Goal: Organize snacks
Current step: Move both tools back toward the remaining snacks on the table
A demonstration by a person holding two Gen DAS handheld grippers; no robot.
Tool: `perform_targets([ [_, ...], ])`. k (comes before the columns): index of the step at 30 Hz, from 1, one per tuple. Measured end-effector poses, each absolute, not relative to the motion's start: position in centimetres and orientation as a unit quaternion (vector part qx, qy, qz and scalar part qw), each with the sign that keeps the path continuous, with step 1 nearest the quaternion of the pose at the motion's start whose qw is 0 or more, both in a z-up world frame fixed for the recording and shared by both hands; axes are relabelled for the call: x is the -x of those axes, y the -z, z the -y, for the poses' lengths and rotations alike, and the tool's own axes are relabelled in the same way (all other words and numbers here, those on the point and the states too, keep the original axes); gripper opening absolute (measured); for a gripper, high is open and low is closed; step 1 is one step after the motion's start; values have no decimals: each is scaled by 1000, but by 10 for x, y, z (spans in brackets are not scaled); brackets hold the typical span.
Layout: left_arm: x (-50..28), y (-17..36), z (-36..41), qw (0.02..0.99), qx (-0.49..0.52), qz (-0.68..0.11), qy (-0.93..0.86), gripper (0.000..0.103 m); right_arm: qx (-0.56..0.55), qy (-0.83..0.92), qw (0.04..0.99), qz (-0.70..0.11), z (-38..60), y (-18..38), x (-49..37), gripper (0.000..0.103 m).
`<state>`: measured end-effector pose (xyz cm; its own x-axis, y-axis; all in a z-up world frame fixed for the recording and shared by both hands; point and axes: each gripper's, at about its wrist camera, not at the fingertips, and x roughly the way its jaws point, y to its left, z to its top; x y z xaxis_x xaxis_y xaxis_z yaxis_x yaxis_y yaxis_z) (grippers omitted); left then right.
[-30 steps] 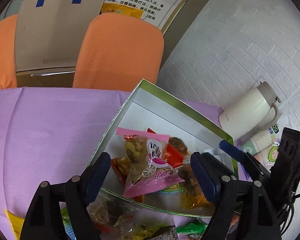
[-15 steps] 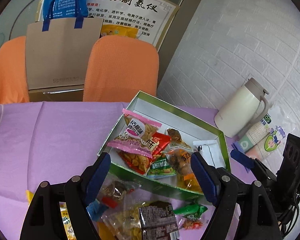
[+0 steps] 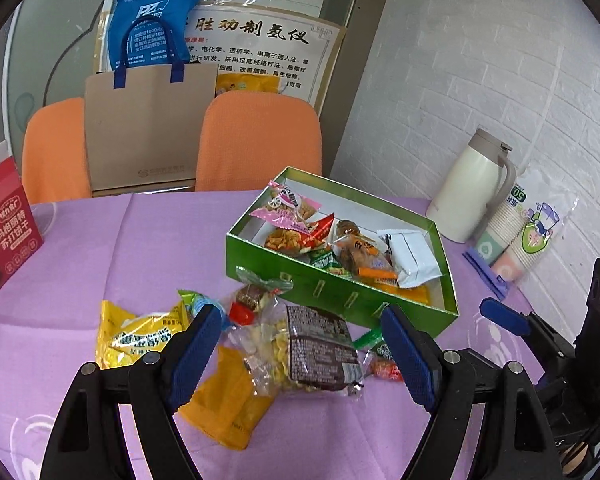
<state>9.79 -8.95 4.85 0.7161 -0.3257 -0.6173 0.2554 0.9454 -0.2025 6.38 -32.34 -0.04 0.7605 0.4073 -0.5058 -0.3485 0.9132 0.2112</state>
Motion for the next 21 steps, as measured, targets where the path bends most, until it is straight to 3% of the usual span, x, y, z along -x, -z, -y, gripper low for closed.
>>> perform_targets([
  [13, -59, 7, 69, 909, 69, -377, 163, 84, -77, -154, 908, -383, 327, 65, -62, 102],
  [21, -50, 22, 54, 906, 78, -385, 159, 84, -12, -124, 916, -381, 321, 66, -82, 102],
])
